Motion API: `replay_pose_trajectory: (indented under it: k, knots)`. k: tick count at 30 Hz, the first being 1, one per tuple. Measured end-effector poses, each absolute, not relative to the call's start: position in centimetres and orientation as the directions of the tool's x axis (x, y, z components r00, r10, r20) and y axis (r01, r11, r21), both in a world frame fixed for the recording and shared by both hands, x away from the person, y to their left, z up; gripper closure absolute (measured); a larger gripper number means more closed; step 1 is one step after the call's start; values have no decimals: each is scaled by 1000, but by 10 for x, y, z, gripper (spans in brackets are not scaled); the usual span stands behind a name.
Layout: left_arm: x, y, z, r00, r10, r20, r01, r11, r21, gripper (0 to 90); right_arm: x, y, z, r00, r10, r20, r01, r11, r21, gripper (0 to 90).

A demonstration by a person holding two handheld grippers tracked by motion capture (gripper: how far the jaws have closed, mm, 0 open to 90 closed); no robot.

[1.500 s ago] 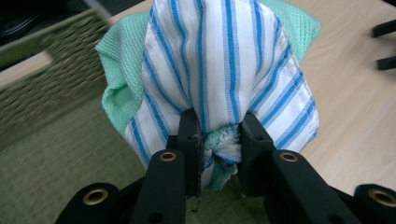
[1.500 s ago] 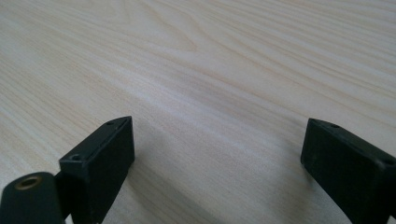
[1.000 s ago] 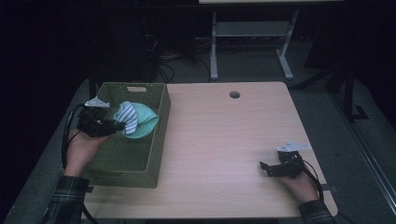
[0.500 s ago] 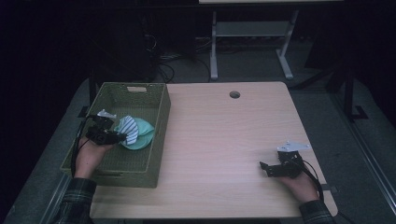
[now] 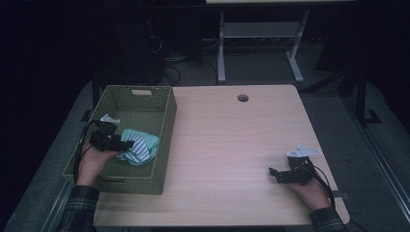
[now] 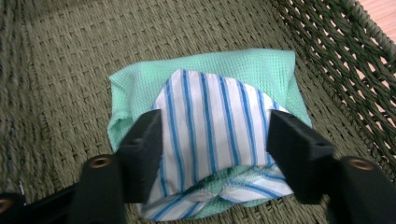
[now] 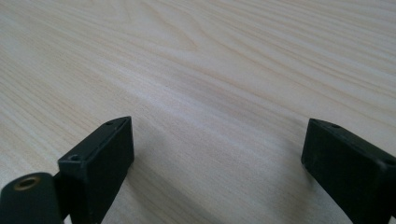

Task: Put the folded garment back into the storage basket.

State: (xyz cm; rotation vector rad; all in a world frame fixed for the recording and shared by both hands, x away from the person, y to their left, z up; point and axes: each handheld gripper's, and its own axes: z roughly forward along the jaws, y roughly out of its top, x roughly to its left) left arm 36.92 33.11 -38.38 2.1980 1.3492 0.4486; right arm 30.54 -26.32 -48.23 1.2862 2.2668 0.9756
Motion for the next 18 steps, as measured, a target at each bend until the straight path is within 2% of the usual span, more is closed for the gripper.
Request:
replay_pose_trajectory:
  k: [6, 10, 18]
  knots:
    - [368, 325, -374, 469, 883, -5, 704, -370, 607, 183, 305, -263, -482, -524, 852, 25, 604, 350, 716, 87]
    - [366, 314, -364, 489, 872, -16, 682, -370, 631, 149, 305, -263, -482, -523, 852, 26, 606, 350, 715, 85]
    - [360, 278, -340, 554, 831, -46, 620, -375, 689, 149, 305, -263, -482, -523, 852, 27, 606, 350, 714, 84]
